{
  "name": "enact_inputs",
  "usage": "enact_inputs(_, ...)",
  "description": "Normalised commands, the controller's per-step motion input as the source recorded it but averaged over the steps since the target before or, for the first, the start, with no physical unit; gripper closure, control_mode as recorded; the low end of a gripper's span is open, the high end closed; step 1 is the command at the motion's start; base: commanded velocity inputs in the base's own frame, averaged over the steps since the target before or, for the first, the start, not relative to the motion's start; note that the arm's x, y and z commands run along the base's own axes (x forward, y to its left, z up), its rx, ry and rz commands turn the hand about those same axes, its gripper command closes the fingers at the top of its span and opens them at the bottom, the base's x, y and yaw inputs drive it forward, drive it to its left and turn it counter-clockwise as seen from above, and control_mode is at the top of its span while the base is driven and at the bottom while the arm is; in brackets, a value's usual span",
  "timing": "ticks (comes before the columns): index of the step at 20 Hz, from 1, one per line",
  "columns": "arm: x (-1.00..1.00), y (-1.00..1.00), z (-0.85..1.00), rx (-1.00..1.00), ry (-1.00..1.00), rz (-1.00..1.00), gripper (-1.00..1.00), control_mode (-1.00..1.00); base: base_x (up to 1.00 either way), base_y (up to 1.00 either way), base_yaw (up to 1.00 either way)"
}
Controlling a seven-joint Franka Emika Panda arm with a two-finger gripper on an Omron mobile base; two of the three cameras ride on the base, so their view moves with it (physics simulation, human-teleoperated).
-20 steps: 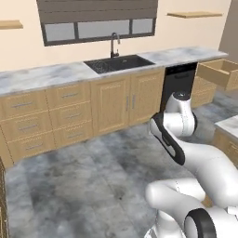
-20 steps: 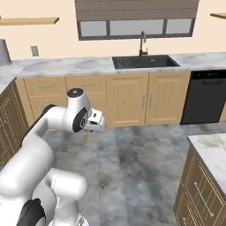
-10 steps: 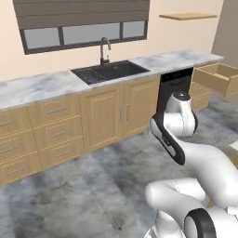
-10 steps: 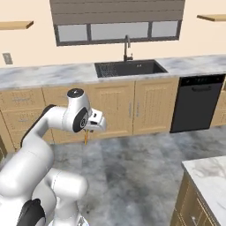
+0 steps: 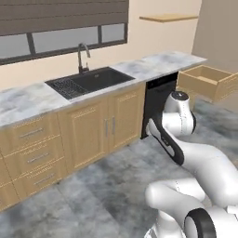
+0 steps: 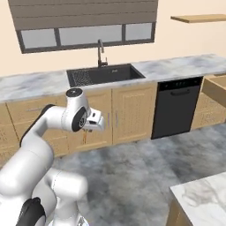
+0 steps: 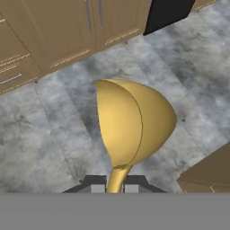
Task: Organize the utensils by type. Pick up the wooden spoons from the counter and place them in the open cabinet. Then pick up the metallic utensils from the counter and place them in the open drawer.
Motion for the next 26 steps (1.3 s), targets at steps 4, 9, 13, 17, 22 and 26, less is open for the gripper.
enact_inputs(4,0.00,0.00,0.00,0.00,0.00,0.00,1.00,1.00,0.72,-0.16,-0.39)
enact_inputs(9,0.00,0.00,0.00,0.00,0.00,0.00,1.00,1.00,0.67,-0.14,-0.44)
enact_inputs(13,0.00,0.00,0.00,0.00,0.00,0.00,1.00,1.00,0.68,-0.11,-0.45)
enact_inputs(17,0.00,0.00,0.00,0.00,0.00,0.00,1.00,1.00,0.70,-0.08,-0.45)
enact_inputs(22,0.00,0.00,0.00,0.00,0.00,0.00,1.00,1.00,0.81,0.05,-0.40)
enact_inputs(26,0.00,0.00,0.00,0.00,0.00,0.00,1.00,1.00,0.89,0.49,-0.37)
